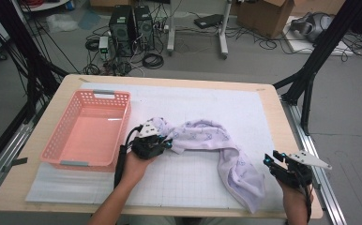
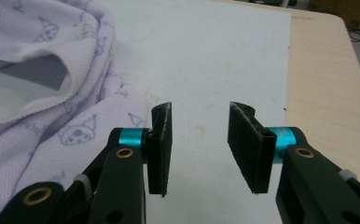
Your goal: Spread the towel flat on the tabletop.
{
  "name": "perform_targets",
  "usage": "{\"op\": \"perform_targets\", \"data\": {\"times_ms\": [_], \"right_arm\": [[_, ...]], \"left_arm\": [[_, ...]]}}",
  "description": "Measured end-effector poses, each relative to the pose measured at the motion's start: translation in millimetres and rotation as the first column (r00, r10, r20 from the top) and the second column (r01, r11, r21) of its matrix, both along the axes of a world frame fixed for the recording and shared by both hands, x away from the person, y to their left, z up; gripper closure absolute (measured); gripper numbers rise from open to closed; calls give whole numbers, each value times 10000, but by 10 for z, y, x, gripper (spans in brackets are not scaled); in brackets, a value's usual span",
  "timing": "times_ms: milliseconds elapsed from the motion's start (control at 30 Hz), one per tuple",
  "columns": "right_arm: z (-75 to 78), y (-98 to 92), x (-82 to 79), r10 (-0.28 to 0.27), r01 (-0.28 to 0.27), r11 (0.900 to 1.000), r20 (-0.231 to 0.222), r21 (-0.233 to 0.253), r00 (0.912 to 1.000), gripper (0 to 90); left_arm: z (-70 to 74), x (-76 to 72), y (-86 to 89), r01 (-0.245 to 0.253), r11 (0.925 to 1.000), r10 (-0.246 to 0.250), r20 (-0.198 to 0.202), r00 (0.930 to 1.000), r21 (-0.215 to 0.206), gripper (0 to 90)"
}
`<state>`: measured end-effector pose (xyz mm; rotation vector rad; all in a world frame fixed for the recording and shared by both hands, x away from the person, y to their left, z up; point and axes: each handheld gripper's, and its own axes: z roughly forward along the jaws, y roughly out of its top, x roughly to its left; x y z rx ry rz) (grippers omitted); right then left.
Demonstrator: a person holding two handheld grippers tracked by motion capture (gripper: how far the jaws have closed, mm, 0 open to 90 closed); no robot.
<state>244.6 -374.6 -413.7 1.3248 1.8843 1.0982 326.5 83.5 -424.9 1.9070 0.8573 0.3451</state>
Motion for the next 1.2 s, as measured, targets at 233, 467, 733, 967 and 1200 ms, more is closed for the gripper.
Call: {"op": "perform_targets", "data": {"times_ms": [233, 467, 733, 967, 1200], "right_arm": [[-84, 190, 336, 1344, -1331, 9909, -795, 210, 9877, 680], [-282, 460, 706, 3027, -2861, 9528, -2478, 1012, 9203, 571], [-149, 445, 475, 2803, -2874, 9578, -1976, -78, 9394, 834], [-13, -136, -17, 1354, -1508, 9843, -1566, -913, 9783, 836], [56, -306, -367, 1707, -1928, 9772, -2113, -887, 9624, 792]], "left_arm": [[-69, -44, 88, -212, 9998, 212, 2, 9998, 58, 772], [-126, 6, 68, -411, 9991, 411, -47, 9991, 122, 755], [-159, 59, 54, -550, 9983, 552, -76, 9984, 184, 765], [-146, 115, -29, -601, 9970, 599, 50, 9982, 481, 768], [-120, 157, -150, -723, 9974, 723, 46, 9974, -23, 643]]}}
